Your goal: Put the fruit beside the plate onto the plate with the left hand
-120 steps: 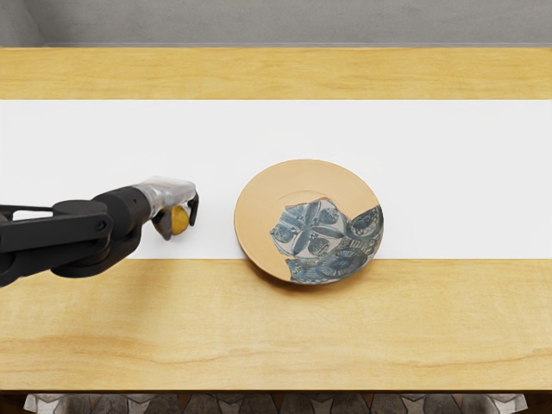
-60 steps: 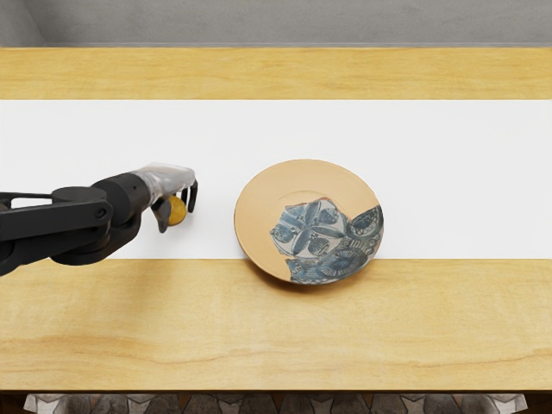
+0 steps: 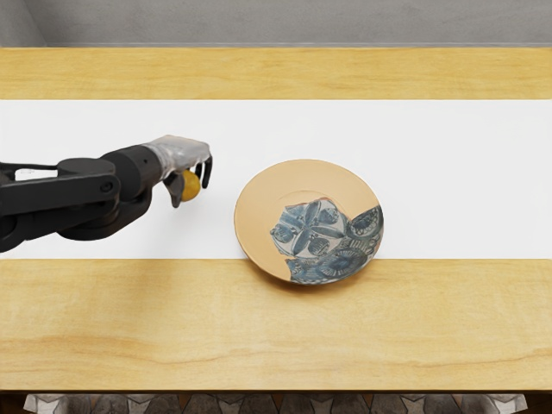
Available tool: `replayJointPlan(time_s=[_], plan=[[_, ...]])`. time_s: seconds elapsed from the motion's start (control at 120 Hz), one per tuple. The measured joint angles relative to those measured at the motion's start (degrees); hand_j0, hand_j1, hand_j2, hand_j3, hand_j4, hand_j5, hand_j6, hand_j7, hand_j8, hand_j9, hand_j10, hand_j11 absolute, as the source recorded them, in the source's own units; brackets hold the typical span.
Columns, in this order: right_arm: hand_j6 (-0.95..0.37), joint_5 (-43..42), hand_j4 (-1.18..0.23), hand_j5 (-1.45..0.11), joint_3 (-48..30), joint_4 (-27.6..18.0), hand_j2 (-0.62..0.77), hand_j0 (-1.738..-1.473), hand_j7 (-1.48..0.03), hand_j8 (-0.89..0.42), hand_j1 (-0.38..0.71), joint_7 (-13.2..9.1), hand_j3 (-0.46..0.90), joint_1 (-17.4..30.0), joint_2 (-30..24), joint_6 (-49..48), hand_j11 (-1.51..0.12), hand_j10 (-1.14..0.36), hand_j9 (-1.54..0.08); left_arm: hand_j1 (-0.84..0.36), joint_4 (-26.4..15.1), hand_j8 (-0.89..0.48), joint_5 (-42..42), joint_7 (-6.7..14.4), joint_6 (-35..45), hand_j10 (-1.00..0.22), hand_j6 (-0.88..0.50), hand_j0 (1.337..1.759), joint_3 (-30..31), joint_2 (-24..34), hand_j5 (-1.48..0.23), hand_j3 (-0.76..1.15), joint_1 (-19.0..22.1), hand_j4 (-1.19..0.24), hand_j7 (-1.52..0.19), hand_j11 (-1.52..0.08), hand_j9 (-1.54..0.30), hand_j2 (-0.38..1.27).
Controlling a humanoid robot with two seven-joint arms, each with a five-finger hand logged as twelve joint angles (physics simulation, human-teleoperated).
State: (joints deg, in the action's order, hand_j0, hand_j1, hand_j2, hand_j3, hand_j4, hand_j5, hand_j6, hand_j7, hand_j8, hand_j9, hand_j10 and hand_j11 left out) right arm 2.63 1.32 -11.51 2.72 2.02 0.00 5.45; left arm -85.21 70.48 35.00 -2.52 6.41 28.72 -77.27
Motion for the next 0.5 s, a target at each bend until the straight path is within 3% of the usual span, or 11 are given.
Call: replayJointPlan(time_s=[0.192,0.5], plan=[[-0.02,0.0,-0.02,-0.03,0.0,0.0,0.0,-1.658,-0.03,-0.02,-0.32,0.0,0.0,0.0,0.0,0.0,-0.03,-0.02,-0.03,-0.34,-0.2,-0.45,-3.2,0.0,-0.9,-0.72,-0.47,1.655,-0.8,-3.0,-0.97,0.0,-3.6,-0.7,-0.95,-0.95,-0.95,0.5],[-0.02,0.0,-0.02,-0.03,0.0,0.0,0.0,-1.658,-0.03,-0.02,-0.32,0.0,0.0,0.0,0.0,0.0,-0.03,-0.02,-0.03,-0.37,0.3,-0.44,-5.0,0.0,-0.8,-0.72,-0.44,1.655,-2.8,-8.2,-0.98,0.0,-3.7,-0.7,-0.96,-0.95,-0.95,0.54]])
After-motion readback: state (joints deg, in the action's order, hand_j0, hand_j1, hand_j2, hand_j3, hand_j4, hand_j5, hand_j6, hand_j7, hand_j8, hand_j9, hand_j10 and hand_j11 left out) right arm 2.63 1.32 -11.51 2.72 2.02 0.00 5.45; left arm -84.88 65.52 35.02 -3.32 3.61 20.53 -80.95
